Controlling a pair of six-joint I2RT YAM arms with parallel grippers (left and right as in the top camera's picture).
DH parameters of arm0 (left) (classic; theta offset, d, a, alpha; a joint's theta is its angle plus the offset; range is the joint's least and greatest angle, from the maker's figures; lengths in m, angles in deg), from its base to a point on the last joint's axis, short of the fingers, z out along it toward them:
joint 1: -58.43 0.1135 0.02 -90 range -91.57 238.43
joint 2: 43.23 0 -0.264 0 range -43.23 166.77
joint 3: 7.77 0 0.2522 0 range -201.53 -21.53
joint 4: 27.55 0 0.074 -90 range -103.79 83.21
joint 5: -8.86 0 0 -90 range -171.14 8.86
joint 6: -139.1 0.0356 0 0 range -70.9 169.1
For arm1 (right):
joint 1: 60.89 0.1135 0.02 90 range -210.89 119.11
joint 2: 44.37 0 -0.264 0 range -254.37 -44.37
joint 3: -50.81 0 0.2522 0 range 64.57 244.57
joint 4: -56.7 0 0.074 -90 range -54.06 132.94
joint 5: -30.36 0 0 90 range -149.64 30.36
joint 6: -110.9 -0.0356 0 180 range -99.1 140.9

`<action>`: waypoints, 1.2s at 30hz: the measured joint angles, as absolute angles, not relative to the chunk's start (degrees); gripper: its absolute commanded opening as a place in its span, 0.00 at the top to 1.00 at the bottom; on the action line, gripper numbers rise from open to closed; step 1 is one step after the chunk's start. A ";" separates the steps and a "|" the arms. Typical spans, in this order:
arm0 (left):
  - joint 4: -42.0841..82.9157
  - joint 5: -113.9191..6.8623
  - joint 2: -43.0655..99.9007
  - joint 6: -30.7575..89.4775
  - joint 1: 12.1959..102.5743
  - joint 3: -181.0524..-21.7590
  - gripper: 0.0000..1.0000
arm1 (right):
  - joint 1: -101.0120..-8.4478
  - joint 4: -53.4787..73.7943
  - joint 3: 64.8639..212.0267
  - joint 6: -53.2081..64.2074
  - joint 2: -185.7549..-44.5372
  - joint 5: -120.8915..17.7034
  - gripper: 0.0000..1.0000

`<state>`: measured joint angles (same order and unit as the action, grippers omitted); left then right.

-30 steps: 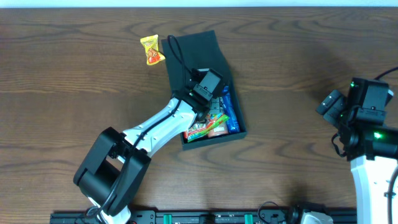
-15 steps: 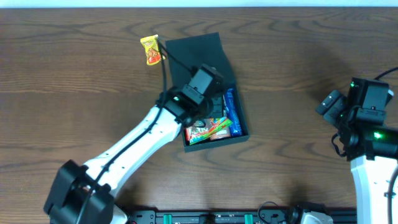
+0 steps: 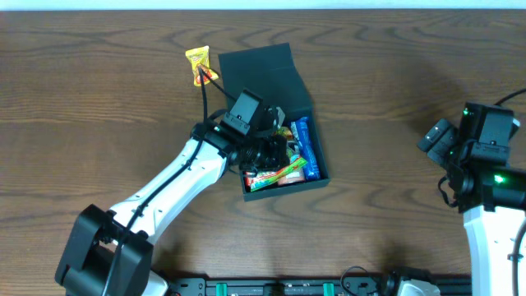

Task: Pack container
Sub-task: 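Push the Haribo bag down into the box with the left gripper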

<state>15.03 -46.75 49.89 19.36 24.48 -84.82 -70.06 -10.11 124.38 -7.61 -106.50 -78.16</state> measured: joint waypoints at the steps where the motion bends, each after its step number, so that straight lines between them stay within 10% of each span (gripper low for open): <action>1: 14.53 -46.58 49.89 19.40 24.48 -83.83 0.94 | -70.06 -10.09 124.38 -7.61 -106.50 -78.14 0.01; 28: 19.64 -51.89 47.33 20.48 24.50 -78.13 0.94 | -70.06 -10.14 124.38 -7.61 -106.50 -78.14 0.01; 36: 20.12 -73.00 39.07 14.09 24.50 -81.36 0.94 | -70.06 -10.11 124.38 -7.61 -106.50 -78.14 0.01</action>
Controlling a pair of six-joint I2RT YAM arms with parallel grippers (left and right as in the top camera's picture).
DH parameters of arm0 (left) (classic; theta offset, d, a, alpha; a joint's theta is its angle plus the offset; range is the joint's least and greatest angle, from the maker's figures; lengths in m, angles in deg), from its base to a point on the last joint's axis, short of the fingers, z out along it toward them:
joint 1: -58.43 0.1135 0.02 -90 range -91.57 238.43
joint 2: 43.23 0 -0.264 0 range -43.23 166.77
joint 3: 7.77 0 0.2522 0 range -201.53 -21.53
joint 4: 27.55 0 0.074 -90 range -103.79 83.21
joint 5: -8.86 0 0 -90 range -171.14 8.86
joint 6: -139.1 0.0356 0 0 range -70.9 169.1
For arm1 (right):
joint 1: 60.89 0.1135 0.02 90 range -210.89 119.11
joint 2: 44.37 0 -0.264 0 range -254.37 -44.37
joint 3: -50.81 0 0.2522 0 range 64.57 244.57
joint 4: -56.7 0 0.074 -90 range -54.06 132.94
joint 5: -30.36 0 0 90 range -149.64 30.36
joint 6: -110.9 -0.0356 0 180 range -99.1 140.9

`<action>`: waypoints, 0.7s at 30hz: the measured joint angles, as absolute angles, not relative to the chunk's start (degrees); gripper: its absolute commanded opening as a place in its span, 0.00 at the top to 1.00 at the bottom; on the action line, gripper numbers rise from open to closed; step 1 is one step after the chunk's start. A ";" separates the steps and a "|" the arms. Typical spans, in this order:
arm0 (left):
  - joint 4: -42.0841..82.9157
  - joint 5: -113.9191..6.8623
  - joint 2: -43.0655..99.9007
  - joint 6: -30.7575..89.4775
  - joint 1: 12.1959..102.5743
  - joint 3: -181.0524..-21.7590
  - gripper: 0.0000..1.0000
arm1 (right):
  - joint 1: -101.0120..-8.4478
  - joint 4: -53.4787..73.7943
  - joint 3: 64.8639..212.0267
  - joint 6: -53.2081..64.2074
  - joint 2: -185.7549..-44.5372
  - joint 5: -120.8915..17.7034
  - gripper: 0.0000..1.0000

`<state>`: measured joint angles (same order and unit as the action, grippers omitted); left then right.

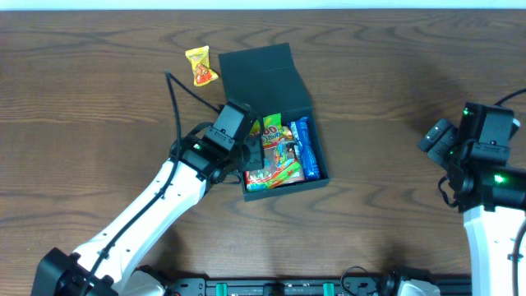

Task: Pack container
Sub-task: 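Push the Haribo bag down into the box with the left gripper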

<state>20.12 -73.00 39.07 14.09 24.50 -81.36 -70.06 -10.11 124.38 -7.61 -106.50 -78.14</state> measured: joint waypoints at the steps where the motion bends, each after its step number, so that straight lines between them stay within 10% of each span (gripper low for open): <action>1: 20.73 -75.78 39.05 12.96 24.50 -81.38 0.94 | -70.06 -10.14 124.38 -7.61 -106.50 -78.16 0.01; 21: 13.85 -98.71 46.42 7.69 24.59 -81.38 0.94 | -70.06 -10.11 124.38 -7.64 -106.50 -78.14 0.01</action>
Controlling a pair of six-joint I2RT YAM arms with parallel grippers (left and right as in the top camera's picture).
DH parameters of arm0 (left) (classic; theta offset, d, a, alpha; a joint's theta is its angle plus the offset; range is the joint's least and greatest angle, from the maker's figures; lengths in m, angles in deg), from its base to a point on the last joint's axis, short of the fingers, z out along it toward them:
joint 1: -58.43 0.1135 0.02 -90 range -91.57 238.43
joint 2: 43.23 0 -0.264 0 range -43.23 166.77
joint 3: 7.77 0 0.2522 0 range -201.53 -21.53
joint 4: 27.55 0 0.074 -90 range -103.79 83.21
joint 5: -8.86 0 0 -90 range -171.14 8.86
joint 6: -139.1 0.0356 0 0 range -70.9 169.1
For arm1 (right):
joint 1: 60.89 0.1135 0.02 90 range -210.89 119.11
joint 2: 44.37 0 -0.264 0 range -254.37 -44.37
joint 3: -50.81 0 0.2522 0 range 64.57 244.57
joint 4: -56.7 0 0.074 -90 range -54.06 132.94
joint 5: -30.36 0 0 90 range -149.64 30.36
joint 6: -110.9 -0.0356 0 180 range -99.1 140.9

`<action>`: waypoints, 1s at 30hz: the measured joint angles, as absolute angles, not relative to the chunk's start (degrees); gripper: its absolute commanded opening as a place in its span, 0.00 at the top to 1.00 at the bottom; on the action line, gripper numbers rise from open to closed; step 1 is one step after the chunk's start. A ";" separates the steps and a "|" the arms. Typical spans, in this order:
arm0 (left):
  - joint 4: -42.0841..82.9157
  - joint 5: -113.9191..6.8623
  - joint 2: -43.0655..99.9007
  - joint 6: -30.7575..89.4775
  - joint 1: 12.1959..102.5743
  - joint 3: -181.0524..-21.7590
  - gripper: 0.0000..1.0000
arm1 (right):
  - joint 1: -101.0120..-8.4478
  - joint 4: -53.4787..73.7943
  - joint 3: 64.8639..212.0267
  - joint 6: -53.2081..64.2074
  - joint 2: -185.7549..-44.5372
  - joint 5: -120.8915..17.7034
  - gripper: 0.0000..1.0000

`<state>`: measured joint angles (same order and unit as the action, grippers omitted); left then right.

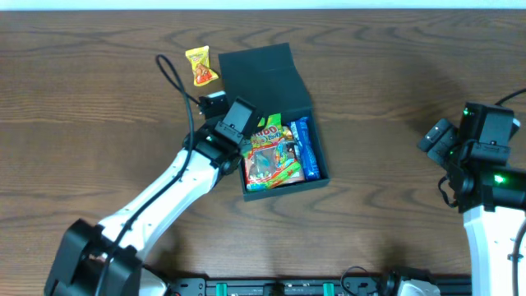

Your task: Pack container

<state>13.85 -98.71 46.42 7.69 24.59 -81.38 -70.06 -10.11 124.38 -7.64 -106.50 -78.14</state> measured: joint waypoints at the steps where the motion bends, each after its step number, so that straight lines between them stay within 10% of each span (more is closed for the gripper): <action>1: 13.02 -98.42 46.81 8.06 24.59 -81.38 0.94 | -70.06 -10.14 124.38 -7.61 -106.50 -78.14 0.01; 17: 5.35 -90.27 51.95 11.91 24.65 -81.43 0.94 | -70.06 -10.14 124.38 -7.61 -106.50 -78.16 0.01; 30: 14.35 -91.19 49.32 43.38 24.96 -83.16 0.48 | -70.06 -10.14 124.38 -7.61 -106.50 -78.16 0.01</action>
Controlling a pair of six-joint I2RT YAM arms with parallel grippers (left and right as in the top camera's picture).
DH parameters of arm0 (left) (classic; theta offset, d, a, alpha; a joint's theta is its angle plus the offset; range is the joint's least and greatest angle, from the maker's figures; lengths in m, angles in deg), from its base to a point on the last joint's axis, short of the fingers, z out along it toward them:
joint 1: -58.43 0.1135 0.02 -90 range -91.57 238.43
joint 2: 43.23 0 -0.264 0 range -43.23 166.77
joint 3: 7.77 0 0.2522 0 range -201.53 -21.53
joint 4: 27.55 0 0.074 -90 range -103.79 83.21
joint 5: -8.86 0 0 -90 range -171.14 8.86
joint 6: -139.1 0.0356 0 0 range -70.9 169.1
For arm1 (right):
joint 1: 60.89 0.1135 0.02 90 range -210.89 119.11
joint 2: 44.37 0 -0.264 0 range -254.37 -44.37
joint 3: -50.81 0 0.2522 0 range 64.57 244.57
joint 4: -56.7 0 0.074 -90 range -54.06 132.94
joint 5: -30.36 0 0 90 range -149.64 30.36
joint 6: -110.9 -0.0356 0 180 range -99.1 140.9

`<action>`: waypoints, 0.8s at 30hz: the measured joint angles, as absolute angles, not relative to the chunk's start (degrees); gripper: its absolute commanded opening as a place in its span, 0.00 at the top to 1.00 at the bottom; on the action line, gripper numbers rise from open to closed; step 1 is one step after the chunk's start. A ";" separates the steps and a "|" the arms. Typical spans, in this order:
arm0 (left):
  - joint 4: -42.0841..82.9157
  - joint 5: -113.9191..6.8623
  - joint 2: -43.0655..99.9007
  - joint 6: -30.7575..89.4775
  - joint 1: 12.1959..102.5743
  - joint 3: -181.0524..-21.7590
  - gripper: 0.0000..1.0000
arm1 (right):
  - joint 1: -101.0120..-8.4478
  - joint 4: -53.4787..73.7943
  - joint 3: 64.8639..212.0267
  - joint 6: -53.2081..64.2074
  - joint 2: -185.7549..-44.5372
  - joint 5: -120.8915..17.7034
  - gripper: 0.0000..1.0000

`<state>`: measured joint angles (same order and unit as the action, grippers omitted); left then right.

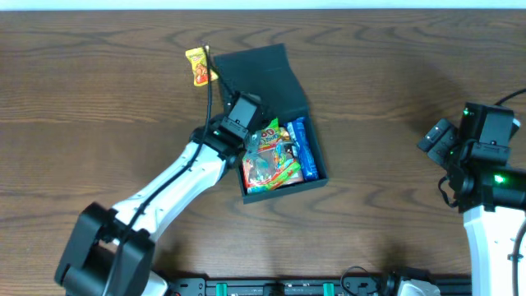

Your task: Pack container

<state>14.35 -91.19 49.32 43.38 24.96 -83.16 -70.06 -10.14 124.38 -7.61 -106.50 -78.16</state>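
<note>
The black container (pixel 320 176) stands mid-table with its lid (pixel 263 78) folded back. Inside lie a colourful snack packet (pixel 275 160) and a blue packet (pixel 302 150) along the right wall. A yellow candy packet (pixel 197 66) rests on the table beside the lid's left corner. My left gripper (pixel 253 138) hangs over the container's upper left part, at the colourful packet's corner; its fingers are hidden under the wrist. My right gripper (pixel 436 137) stays far right, open and holding nothing.
The left arm's black cable (pixel 210 86) loops up past the yellow packet. The right arm's base (pixel 493 189) stands at the table's right edge. Bare wood surrounds the container.
My left gripper has shifted slightly right and down, from the container's upper left corner to over the colourful packet's corner. The cable now crosses by the yellow packet. The right arm is unchanged.
My left gripper was first deep in the container over the packets. Then it stood outside the left wall, with the colourful packet lying flat inside. After that it was at the upper left corner, and now it is over the packet again.
</note>
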 measured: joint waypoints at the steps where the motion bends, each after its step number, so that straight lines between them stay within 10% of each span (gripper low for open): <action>1: 16.12 -91.38 48.71 46.46 25.03 -83.66 0.48 | -70.06 -10.11 124.38 -7.61 -106.50 -78.14 0.01; 24: 29.32 -77.13 48.95 77.92 29.62 -89.60 0.36 | -70.06 -10.14 124.38 -7.61 -106.50 -78.14 0.01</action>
<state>29.32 -77.13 48.95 77.92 29.62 -89.60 -70.06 -10.14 124.38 -7.61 -106.50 -78.14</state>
